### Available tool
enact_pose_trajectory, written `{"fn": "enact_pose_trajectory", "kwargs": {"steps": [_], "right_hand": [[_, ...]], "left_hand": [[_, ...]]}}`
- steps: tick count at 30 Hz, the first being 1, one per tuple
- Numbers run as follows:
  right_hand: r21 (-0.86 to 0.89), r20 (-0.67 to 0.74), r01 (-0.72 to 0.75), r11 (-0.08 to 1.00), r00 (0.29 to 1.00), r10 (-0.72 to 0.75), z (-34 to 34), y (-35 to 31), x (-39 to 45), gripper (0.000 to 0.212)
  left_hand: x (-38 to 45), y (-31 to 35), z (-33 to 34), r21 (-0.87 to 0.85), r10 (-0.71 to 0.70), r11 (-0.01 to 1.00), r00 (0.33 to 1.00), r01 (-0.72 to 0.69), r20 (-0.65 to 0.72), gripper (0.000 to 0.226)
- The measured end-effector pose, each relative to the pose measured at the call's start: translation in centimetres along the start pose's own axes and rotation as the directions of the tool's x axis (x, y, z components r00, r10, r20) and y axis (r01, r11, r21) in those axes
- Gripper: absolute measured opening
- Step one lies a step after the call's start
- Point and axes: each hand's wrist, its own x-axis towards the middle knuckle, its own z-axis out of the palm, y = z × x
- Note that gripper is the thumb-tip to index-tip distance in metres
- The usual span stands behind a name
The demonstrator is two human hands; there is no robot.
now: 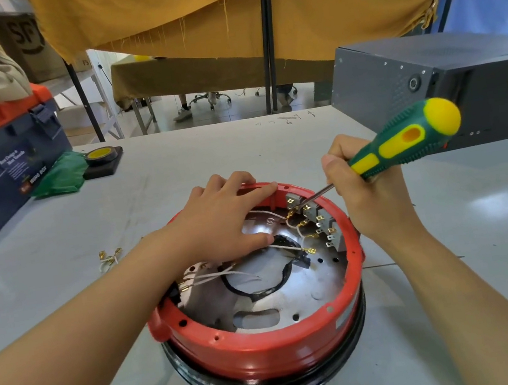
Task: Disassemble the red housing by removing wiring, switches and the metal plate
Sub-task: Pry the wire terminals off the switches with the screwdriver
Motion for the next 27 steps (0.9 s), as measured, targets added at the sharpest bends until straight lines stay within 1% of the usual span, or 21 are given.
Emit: {"fn": "enact_pose_trajectory", "kwargs": {"steps": [3, 5, 10, 14, 21, 27], "right_hand": [[0.090, 0.057, -0.136, 0.987, 0.990, 0.131, -0.3, 0.6, 0.5, 0.028], [0.137, 0.085, -0.193, 0.972, 0.979, 0.183, -0.6, 1.0, 0.7, 0.028], [0.174, 0.142, -0.244, 0.954, 0.965, 0.221, -0.9, 1.6, 1.0, 0.024], [0.248, 0.124, -0.287, 0.925, 0.957, 0.263, -1.0, 1.9, 1.1, 0.024], [0.283, 0.094, -0.315, 0.906, 0.949, 0.301, -0.6, 1.9, 1.1, 0.029], [0.289, 0.043, -0.326, 0.900, 0.944, 0.328, -0.3, 1.6, 1.0, 0.024]], "left_hand": [[-0.1, -0.6, -0.1, -0.005, -0.019, 1.000, 1.000, 0.019, 0.010, 0.073], [-0.3, -0.8, 0.0, -0.014, -0.028, 1.000, 1.000, 0.028, -0.012, 0.072], [-0.4, -0.5, 0.5, -0.036, -0.054, 0.998, 0.997, 0.052, -0.058, 0.073], [-0.3, -0.6, 0.7, -0.038, -0.050, 0.998, 0.995, 0.047, -0.084, 0.069], [-0.4, -0.5, 0.8, -0.031, -0.053, 0.998, 0.992, 0.050, -0.112, 0.068], [-0.3, -0.4, 0.9, -0.023, -0.054, 0.998, 0.992, 0.052, -0.115, 0.068]]}}
